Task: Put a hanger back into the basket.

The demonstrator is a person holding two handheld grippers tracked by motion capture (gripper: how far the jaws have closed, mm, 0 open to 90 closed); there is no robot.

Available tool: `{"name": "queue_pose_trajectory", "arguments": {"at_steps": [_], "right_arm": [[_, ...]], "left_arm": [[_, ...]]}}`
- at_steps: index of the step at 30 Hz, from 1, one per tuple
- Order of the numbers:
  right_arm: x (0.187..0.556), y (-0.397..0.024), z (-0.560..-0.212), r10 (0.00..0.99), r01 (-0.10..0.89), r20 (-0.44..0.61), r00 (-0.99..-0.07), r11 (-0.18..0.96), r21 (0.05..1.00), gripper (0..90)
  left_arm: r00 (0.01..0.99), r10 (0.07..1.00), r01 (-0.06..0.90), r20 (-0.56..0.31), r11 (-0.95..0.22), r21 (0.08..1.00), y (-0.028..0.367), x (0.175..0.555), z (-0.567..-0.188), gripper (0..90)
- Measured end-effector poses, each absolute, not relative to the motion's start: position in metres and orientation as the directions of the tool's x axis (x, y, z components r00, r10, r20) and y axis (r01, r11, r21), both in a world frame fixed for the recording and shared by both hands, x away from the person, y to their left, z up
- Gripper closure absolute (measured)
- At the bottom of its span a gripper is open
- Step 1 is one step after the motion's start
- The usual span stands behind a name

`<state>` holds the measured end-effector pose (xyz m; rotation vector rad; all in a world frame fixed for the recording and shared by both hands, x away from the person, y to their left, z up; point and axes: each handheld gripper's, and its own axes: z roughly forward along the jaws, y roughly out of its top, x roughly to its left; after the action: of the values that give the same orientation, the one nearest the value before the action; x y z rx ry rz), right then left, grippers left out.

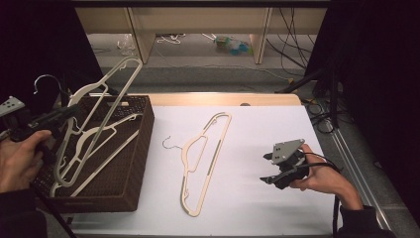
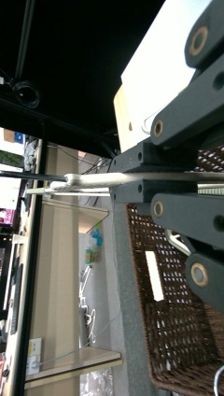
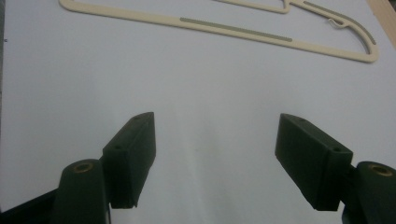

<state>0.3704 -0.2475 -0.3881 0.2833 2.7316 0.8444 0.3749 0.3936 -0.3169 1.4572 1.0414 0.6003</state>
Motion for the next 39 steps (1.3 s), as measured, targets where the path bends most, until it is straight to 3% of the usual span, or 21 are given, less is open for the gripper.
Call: {"name": "queue_pose_trajectory", "arguments": {"at_steps": [14, 32, 39], "right_arm": [[0.37, -0.25, -0.391, 0.264, 0.111, -0.19, -0.946, 0.811, 0.574, 29.3], [0.37, -0.25, -0.395, 0.261, 0.119, -0.18, -0.948, 0.819, 0.561, 28.3], [0.37, -0.248, -0.396, 0.256, 0.115, -0.183, -0.949, 0.823, 0.556, 28.2]], "left_arm": [[0.524, 0.836, 0.303, -0.162, -0.005, 0.953, 0.42, 0.375, -0.338, 85.7], [0.518, 0.813, 0.507, -0.266, -0.041, 0.861, 0.43, 0.387, -0.375, 84.6], [0.446, 0.856, 0.587, -0.26, -0.06, 0.807, 0.42, 0.403, -0.393, 83.1]]}}
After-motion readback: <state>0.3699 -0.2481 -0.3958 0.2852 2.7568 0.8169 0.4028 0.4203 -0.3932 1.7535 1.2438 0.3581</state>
